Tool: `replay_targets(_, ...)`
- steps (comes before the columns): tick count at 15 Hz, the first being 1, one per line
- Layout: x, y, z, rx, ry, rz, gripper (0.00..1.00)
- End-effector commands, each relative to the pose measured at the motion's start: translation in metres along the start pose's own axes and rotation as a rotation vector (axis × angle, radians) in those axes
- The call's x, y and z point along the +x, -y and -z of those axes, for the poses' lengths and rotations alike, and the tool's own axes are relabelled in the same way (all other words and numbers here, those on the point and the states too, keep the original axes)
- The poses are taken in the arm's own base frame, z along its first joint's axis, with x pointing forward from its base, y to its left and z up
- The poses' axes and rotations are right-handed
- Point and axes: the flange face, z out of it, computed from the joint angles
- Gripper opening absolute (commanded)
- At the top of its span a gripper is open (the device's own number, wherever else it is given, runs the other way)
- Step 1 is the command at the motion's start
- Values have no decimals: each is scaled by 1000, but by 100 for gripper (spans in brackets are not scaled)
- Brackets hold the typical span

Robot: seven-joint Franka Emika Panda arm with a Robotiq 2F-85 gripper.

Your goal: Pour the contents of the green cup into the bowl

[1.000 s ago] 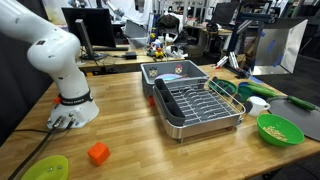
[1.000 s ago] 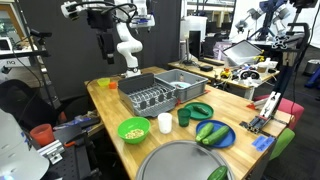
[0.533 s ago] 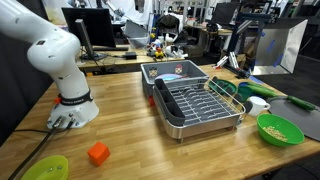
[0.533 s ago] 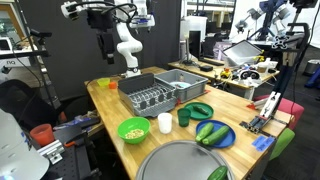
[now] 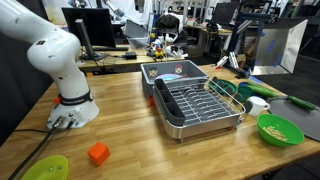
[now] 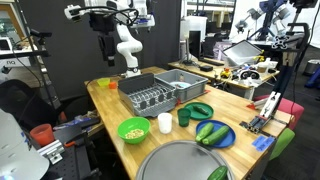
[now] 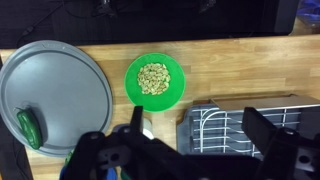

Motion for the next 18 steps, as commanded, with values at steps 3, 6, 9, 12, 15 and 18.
replay_targets(3, 38, -2, -19, 63, 90, -9, 100)
replay_targets(6, 65, -6, -25, 85, 105, -5, 100)
replay_targets(9, 90, -10, -33, 115, 140, 24, 100)
replay_targets(12, 110, -13, -43, 140, 161, 45, 100)
replay_targets(15, 124, -19, -53, 142, 193, 71, 100)
replay_targets(18, 122, -18, -56, 126, 173, 54, 100)
